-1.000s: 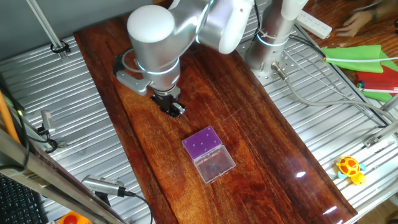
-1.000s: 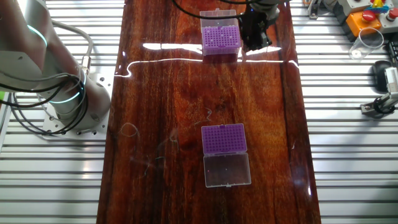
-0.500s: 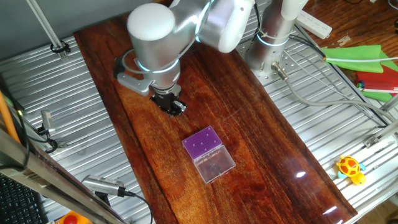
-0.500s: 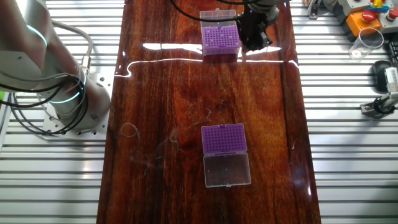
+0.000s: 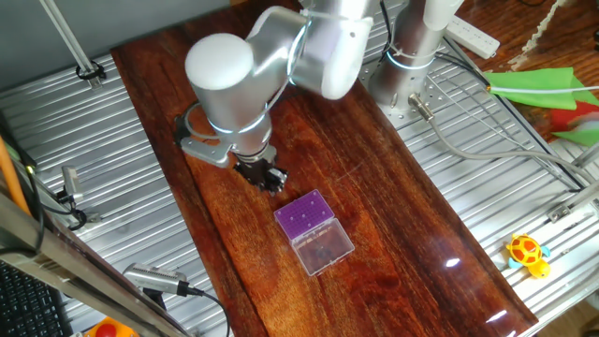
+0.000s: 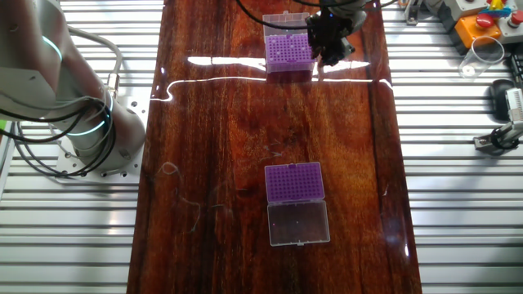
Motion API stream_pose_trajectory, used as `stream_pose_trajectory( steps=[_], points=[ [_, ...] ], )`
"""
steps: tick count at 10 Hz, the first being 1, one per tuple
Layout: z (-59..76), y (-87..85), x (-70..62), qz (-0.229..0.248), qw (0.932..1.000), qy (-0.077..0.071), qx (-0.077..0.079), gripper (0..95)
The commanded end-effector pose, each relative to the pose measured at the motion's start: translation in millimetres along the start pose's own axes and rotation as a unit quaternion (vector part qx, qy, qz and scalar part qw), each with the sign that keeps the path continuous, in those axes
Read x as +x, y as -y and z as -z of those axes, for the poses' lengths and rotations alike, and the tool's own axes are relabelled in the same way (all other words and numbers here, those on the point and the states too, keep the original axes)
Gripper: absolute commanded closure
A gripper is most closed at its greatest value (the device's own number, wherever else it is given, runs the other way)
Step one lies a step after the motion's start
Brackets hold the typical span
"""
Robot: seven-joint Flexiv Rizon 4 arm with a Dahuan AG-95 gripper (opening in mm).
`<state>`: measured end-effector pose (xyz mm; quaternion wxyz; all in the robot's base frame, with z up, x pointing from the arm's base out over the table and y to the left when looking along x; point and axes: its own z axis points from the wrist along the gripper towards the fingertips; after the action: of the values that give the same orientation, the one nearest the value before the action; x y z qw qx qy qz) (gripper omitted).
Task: Transfer all small pipette tips from one holder to another
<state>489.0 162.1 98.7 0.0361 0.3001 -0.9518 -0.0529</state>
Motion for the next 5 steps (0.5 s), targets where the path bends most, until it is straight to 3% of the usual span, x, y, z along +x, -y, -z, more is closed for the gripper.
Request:
stream_pose_trajectory(
  steps=[1,5],
  points=[
    [-2.4,-4.8,-6.5,-0.037,0.9990,0.024,0.013,76.0],
    [-9.8,-13.2,-22.0,-0.048,0.9983,0.027,0.016,76.0]
  ],
)
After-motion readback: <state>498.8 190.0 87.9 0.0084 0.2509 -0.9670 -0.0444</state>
